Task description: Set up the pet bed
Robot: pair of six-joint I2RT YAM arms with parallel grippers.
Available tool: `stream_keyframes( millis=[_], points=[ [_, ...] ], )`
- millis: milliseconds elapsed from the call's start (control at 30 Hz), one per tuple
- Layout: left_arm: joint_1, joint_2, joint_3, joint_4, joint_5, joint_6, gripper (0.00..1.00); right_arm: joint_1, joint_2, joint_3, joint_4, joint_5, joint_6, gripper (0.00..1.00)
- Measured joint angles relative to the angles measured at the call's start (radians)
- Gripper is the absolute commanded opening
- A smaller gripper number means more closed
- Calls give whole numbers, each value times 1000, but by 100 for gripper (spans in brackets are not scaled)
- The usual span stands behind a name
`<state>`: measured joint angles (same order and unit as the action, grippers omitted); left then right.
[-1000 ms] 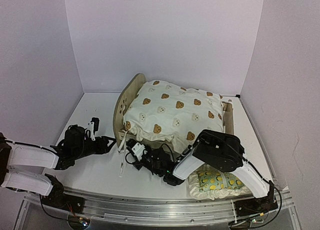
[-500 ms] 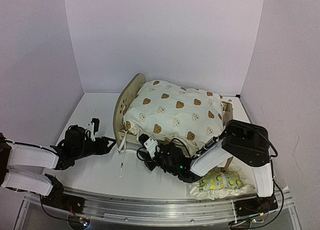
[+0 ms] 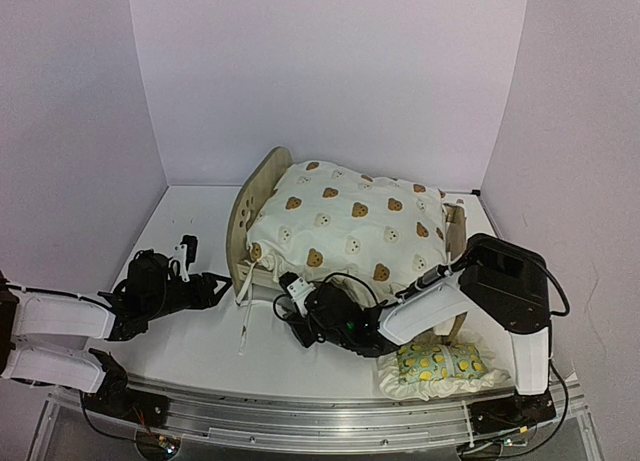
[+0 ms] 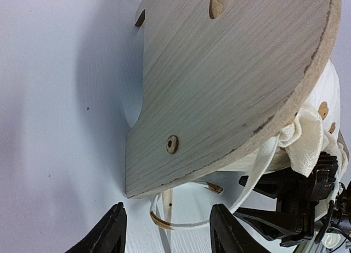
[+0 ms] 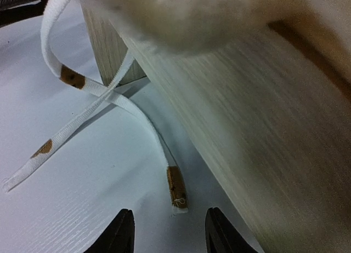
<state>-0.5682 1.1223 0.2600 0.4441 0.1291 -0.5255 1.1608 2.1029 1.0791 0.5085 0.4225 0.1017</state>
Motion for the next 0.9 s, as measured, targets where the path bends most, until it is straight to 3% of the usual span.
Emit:
stream_keyframes(
  millis=[367,533,900],
  points=[
    [0,-41,0,-35,0,-3,53,-19,75,77,-51,-3,44,52],
    [0,-59,0,-51,0,-3,53,-45,89,96,-65,-13,72,40],
    [0,-62,0,-53,0,-3,53,-55,104,117,-67,-50,116,6]
  ],
)
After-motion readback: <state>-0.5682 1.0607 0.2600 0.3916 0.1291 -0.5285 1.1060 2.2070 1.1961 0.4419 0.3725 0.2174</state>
